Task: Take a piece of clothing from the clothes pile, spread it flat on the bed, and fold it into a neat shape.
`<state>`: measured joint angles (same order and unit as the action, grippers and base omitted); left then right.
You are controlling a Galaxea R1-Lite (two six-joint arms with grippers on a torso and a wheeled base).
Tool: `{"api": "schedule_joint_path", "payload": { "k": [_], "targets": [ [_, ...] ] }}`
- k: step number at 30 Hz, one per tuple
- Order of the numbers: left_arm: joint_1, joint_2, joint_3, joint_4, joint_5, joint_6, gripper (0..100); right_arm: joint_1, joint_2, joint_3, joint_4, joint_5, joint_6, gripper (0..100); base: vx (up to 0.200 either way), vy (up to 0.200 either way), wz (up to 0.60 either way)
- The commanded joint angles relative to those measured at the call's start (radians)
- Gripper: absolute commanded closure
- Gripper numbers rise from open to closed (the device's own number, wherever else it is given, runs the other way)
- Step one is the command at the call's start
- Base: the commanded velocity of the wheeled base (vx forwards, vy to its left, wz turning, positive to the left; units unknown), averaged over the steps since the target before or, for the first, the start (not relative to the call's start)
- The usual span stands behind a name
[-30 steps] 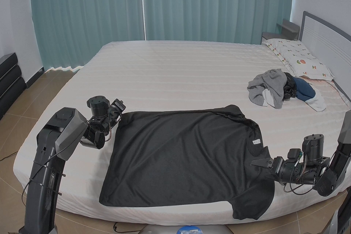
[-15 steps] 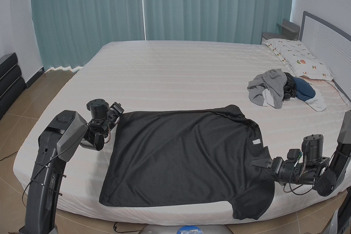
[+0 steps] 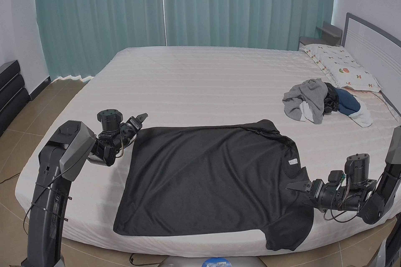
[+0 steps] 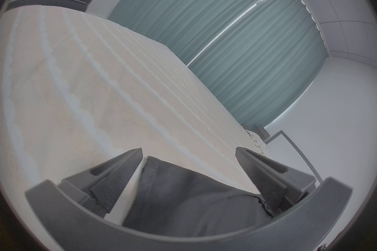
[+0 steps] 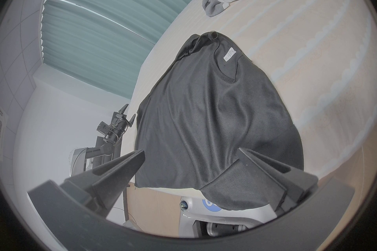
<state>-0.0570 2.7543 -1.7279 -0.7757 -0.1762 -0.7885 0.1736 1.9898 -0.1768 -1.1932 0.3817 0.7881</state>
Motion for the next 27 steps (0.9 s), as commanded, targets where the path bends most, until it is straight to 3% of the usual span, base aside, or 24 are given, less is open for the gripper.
{"api": "schedule_joint_path", "payload": {
  "k": [1,23,24,27],
  "targets": [
    [0.005,0.005,-0.021,0.032,-0.019,0.000,0,0.001,0.007,0.000,0.000,0.000,0.002,0,0.000,0.000,0.00],
    [-0.001,0.031,-0.033,0.090,-0.017,0.080,0,0.015,0.015,0.002,-0.002,0.000,0.000,0,0.000,0.000,0.00],
    [-0.003,0.033,-0.038,0.090,-0.016,0.080,100,0.015,0.018,0.002,-0.002,0.000,0.000,0,0.000,0.000,0.00],
    [-0.001,0.033,-0.047,0.090,-0.014,0.078,100,0.015,0.021,0.000,-0.002,0.000,0.000,0,0.000,0.000,0.00]
  ]
}}
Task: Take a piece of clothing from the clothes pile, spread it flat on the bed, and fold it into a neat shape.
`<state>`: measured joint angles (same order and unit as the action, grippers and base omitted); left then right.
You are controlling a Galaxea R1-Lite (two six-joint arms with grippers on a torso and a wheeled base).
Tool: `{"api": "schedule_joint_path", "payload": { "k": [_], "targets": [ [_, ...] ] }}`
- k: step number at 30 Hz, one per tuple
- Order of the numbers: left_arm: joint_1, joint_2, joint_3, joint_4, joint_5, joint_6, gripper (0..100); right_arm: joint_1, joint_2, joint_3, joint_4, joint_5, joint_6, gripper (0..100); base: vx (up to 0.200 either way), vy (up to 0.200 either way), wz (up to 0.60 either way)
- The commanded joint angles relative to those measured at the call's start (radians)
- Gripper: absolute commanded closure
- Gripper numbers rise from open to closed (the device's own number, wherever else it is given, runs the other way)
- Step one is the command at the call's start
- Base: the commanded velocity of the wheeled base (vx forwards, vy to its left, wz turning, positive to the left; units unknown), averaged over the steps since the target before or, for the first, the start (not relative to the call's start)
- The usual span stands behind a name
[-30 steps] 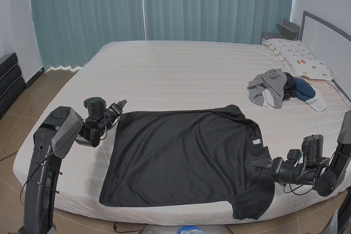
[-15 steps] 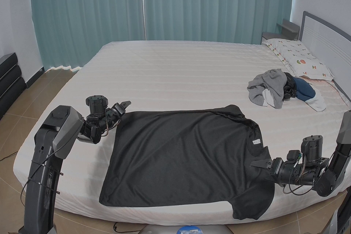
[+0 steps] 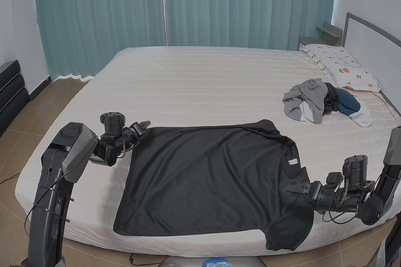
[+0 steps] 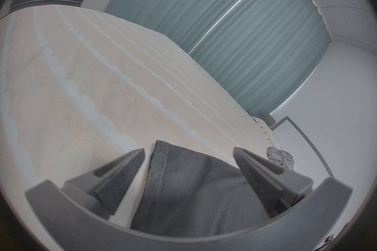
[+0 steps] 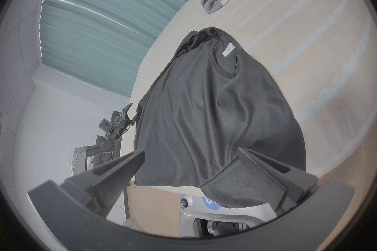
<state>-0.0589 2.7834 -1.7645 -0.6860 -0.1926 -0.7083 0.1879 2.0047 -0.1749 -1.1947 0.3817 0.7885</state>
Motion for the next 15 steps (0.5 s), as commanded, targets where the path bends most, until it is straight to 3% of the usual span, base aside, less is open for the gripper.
{"api": "schedule_joint_path", "payload": {
  "k": [1,15],
  "targets": [
    [0.001,0.008,-0.023,0.000,0.004,-0.002,100,0.001,0.006,-0.002,0.000,0.000,0.000,0,0.000,0.000,0.00],
    [0.022,0.068,-0.167,-0.007,0.127,-0.011,100,0.001,0.008,-0.002,0.000,0.000,0.001,0,0.000,0.000,0.00]
  ]
}}
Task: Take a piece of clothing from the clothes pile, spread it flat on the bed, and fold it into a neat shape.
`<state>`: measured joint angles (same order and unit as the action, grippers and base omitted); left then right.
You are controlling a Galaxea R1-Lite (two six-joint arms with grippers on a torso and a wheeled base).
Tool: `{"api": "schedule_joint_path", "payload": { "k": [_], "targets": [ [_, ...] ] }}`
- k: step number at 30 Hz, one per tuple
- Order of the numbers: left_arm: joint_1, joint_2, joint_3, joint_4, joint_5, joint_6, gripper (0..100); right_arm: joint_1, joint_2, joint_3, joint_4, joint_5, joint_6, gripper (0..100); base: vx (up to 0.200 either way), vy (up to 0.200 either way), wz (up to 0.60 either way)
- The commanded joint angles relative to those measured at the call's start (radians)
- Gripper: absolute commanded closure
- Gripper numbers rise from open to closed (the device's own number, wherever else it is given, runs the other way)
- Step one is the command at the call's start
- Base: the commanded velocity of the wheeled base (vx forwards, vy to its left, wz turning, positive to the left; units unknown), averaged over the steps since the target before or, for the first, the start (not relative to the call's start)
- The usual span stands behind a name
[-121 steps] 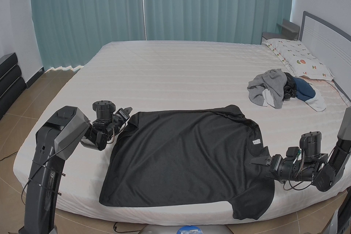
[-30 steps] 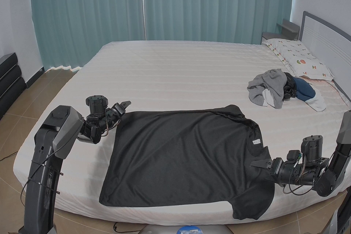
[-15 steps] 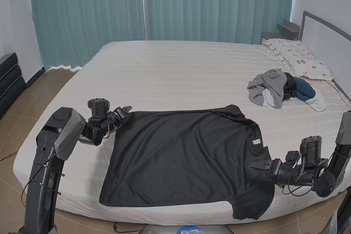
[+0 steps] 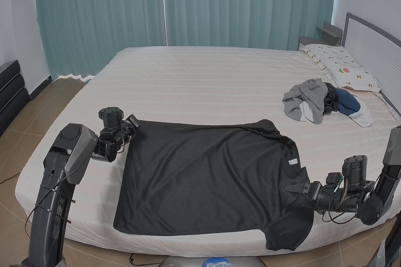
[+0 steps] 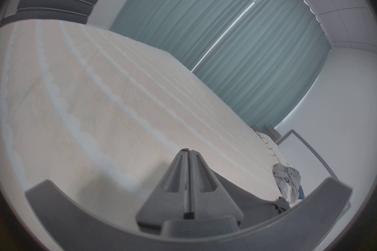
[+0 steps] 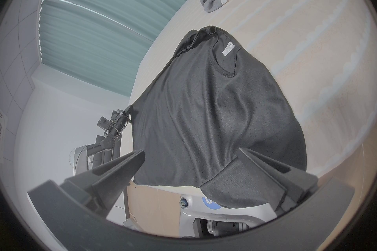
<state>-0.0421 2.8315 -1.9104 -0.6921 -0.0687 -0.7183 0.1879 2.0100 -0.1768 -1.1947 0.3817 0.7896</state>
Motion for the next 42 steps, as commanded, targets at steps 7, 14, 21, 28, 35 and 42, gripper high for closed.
{"api": "schedule_joint_path", "payload": {
  "k": [7,14,21,28,35,42],
  "targets": [
    [0.007,0.036,-0.042,-0.014,0.004,-0.001,100,0.001,0.003,-0.001,0.000,0.000,0.000,0,0.000,0.000,0.00],
    [0.008,0.040,-0.053,-0.007,0.004,-0.001,100,-0.004,-0.002,0.000,-0.002,-0.001,-0.001,0,0.000,0.000,0.00],
    [0.008,0.032,-0.050,-0.003,0.004,-0.015,0,-0.004,-0.008,-0.001,-0.002,-0.003,-0.003,0,0.000,0.000,0.00],
    [0.021,-0.027,0.002,-0.009,0.038,-0.132,0,-0.005,-0.011,0.002,-0.094,-0.040,0.008,0,0.000,0.000,0.00],
    [0.041,-0.211,0.261,-0.060,0.035,-0.251,0,-0.001,0.036,-0.075,-0.144,-0.052,0.039,0,0.000,0.000,0.00],
    [0.045,-0.422,0.683,-0.225,-0.079,-0.271,0,-0.002,0.073,-0.314,0.006,-0.121,0.030,0,0.000,0.000,0.00]
  ]
}}
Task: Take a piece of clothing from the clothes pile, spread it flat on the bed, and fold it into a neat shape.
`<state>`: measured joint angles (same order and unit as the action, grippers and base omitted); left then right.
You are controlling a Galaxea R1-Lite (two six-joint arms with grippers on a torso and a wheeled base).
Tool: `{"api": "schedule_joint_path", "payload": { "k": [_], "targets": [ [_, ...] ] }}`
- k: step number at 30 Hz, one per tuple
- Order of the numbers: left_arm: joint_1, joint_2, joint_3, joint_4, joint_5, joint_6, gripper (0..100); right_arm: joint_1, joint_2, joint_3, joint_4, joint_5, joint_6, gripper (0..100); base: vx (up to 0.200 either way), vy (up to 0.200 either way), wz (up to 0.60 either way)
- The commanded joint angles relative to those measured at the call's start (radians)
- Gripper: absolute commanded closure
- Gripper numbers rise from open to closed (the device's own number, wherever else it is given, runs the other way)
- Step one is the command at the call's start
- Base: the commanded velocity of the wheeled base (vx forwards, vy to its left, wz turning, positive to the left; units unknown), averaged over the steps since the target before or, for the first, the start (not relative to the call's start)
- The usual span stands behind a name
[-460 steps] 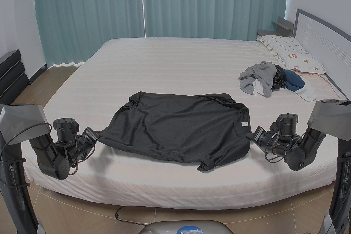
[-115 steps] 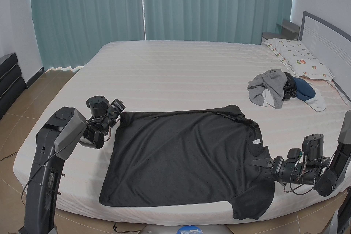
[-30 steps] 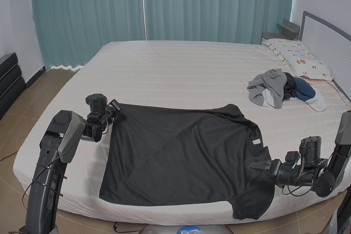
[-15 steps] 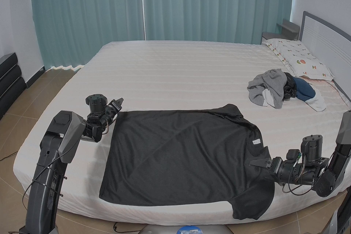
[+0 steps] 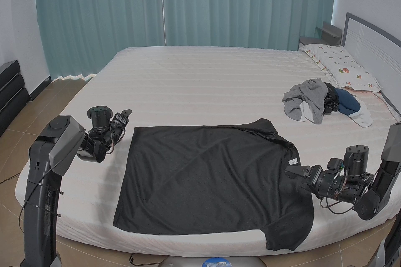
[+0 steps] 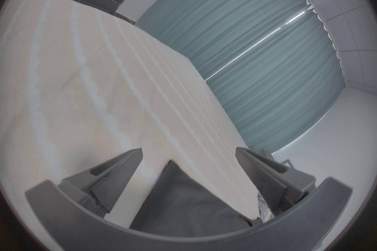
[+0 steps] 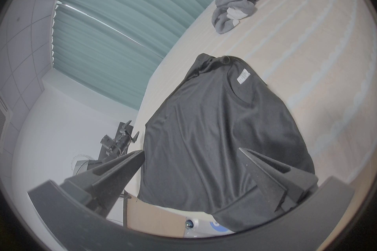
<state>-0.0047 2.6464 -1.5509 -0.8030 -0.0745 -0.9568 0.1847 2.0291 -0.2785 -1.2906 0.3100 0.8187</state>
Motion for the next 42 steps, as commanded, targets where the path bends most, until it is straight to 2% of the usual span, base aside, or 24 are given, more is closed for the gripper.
{"api": "schedule_joint_path", "payload": {
  "k": [1,4,6,9,12,17,22,26,38,42],
  "targets": [
    [0.006,-0.270,0.400,-0.127,-0.079,-0.033,0,-0.001,0.072,-0.294,0.172,-0.061,0.000,0,0.000,0.000,0.00],
    [0.002,-0.313,0.502,-0.145,-0.084,-0.036,0,-0.001,0.109,-0.415,0.275,-0.081,0.000,0,0.000,0.000,0.00],
    [-0.020,-0.361,0.634,-0.190,-0.103,-0.068,0,0.004,0.175,-0.554,0.383,-0.129,-0.007,0,0.000,0.000,0.00],
    [-0.023,-0.381,0.759,-0.303,-0.169,-0.125,0,0.006,0.246,-0.682,0.455,-0.173,-0.053,0,0.000,0.000,0.00],
    [-0.023,-0.368,0.825,-0.441,-0.214,-0.134,0,0.009,0.310,-0.786,0.524,-0.201,-0.110,0,0.000,0.000,0.00],
    [-0.017,-0.339,0.862,-0.509,-0.214,-0.126,0,0.010,0.384,-0.932,0.631,-0.224,-0.127,0,0.000,0.000,0.00],
    [-0.021,-0.332,0.879,-0.512,-0.214,-0.126,0,0.001,0.480,-1.131,0.763,-0.298,-0.155,0,0.000,0.000,0.00],
    [-0.021,-0.315,0.877,-0.512,-0.214,-0.126,0,0.001,0.493,-1.168,0.771,-0.307,-0.188,0,0.000,0.000,0.00],
    [-0.023,-0.307,0.876,-0.515,-0.214,-0.123,0,0.002,0.514,-1.191,0.774,-0.298,-0.188,0,0.000,0.000,0.00],
    [-0.024,-0.307,0.876,-0.515,-0.214,-0.122,0,-0.005,0.549,-1.249,0.774,-0.310,-0.185,0,0.000,0.000,0.00]
  ]
}}
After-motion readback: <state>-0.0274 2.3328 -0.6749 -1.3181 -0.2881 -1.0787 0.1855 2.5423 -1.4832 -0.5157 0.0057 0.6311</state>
